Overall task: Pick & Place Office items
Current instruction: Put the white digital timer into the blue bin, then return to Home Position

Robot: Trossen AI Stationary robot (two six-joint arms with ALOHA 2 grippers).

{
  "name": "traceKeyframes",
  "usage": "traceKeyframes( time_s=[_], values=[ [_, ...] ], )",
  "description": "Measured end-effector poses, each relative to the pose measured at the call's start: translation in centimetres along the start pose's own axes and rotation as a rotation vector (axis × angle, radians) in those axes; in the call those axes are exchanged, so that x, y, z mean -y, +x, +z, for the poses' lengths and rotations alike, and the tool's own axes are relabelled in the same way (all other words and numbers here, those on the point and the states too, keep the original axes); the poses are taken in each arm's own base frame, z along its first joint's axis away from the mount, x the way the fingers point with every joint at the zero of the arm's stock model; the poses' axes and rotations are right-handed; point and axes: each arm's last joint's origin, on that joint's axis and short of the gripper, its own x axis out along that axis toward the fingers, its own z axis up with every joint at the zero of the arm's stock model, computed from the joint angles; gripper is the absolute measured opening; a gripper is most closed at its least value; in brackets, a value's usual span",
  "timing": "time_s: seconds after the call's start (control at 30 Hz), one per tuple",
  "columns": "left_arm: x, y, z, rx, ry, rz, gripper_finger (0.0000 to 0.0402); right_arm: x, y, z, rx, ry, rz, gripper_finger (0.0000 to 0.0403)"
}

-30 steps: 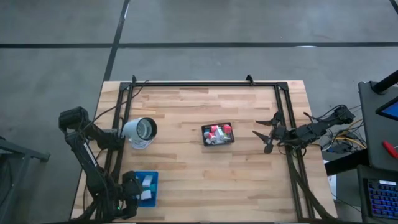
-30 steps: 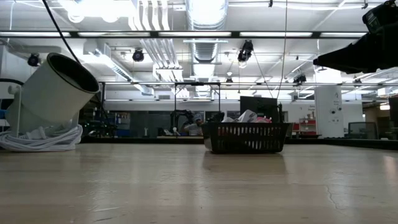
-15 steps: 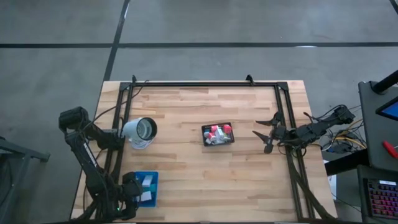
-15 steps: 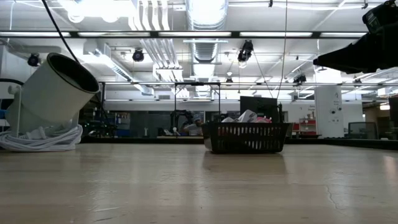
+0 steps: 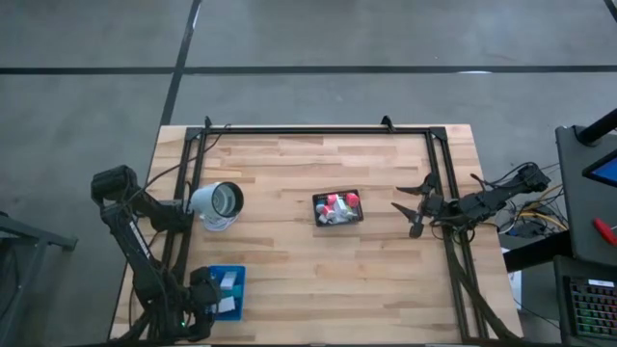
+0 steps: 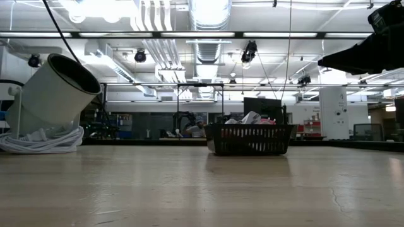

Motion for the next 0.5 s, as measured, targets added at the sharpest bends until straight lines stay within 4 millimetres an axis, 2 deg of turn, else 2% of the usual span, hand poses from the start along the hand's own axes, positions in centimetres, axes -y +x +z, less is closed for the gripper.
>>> traceKeyframes(
  time_s=[0.23, 0.5],
  values=[
    [0.6, -0.5, 0.3, 0.004, 0.038, -0.015, 0.0236, 0.0, 0.0, 0.0, 0.0, 0.0, 0.0, 0.0217],
    [0.6, -1.3, 0.7, -0.006, 0.071, 0.044, 0.0236, 0.0, 0.0, 0.0, 0.0, 0.001, 0.0, 0.0217]
  ],
)
